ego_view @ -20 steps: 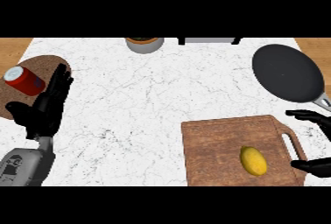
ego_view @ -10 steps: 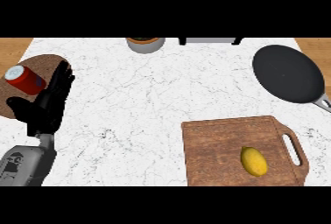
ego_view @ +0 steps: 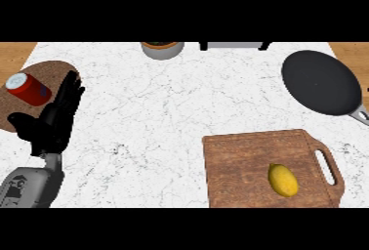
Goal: Pick the lemon from the cutting board and place it in the pan
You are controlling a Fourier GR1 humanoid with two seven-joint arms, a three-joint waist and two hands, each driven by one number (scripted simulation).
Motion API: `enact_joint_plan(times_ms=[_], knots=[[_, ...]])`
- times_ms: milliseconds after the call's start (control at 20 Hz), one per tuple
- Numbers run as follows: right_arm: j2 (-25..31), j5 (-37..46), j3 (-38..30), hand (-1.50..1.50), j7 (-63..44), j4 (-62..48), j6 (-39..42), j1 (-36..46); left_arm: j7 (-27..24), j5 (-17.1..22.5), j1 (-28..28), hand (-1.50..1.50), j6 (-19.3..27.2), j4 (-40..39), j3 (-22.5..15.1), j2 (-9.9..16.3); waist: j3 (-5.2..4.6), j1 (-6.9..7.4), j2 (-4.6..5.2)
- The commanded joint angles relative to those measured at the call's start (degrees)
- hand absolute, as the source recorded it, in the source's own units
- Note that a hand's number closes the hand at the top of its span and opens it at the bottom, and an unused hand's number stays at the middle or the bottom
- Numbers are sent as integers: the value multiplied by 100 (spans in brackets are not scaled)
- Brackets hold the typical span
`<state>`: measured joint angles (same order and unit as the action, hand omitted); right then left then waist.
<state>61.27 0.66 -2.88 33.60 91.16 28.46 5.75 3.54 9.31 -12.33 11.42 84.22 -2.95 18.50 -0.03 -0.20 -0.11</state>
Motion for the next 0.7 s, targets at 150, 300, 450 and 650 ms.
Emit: enact_joint_plan(times_ms=[150,300,450,650], knots=[[-207,-175,239,-150,-480,452,895,344,201,-96,-60,0,-55,257,78,-29,1,53,7],[-510,-194,402,-150,-862,1142,890,30,-70,-32,-215,0,-250,-360,271,-51,-1,-28,7],[-859,62,398,-150,-1188,1481,851,-56,-34,-230,143,0,-109,175,100,-263,1,14,2],[-1038,508,511,-150,-1831,1840,796,-286,106,-371,-231,0,-154,-164,121,-251,1,-5,8]])
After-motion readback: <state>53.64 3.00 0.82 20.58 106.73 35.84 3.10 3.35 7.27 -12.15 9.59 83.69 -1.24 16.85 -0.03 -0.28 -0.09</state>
